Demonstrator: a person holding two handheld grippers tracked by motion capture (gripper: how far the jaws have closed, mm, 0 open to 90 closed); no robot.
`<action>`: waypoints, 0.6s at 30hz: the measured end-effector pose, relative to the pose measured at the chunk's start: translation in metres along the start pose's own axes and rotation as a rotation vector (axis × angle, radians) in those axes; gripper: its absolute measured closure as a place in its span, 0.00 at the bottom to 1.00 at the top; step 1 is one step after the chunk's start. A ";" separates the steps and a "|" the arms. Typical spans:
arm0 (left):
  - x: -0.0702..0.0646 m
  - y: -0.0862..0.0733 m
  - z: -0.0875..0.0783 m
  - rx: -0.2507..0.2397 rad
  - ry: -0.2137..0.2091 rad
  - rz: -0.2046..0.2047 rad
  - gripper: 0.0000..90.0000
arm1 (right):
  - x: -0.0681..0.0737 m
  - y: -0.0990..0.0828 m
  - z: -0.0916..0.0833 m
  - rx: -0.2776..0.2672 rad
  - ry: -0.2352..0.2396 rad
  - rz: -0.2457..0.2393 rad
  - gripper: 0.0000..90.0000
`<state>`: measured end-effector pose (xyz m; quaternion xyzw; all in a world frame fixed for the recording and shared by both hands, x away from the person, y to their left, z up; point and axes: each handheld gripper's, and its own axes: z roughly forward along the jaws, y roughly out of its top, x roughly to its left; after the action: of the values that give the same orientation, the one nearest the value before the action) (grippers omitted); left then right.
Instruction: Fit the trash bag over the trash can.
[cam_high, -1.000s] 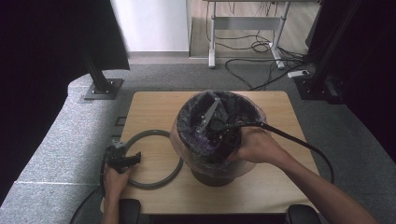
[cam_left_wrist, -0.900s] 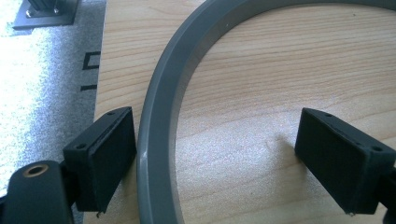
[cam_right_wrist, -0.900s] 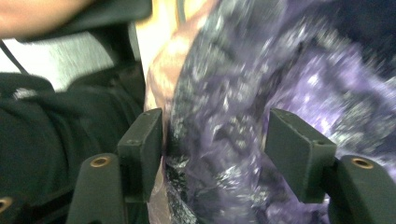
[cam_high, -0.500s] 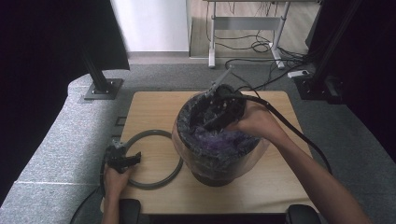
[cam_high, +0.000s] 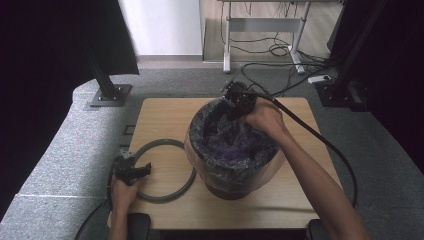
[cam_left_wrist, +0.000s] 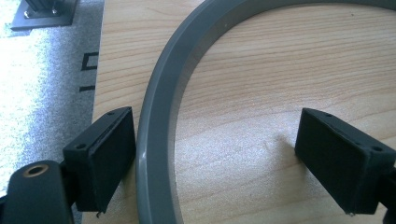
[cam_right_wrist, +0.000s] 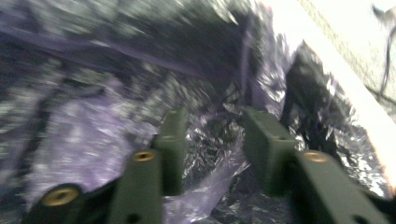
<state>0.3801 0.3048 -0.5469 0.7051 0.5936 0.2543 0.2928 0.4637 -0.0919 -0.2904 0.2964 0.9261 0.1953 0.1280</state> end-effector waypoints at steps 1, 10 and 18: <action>0.000 0.000 0.000 0.000 0.000 0.000 0.14 | -0.002 -0.001 0.004 0.009 -0.001 0.006 0.77; 0.000 0.000 0.000 0.000 -0.001 0.001 0.14 | -0.002 -0.013 0.039 0.070 0.123 0.003 0.72; 0.000 0.000 0.000 0.000 0.000 0.000 0.14 | -0.015 -0.023 -0.051 -0.170 0.053 0.029 0.47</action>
<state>0.3803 0.3045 -0.5468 0.7052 0.5936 0.2544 0.2927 0.4459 -0.1327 -0.2539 0.2924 0.9048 0.2830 0.1255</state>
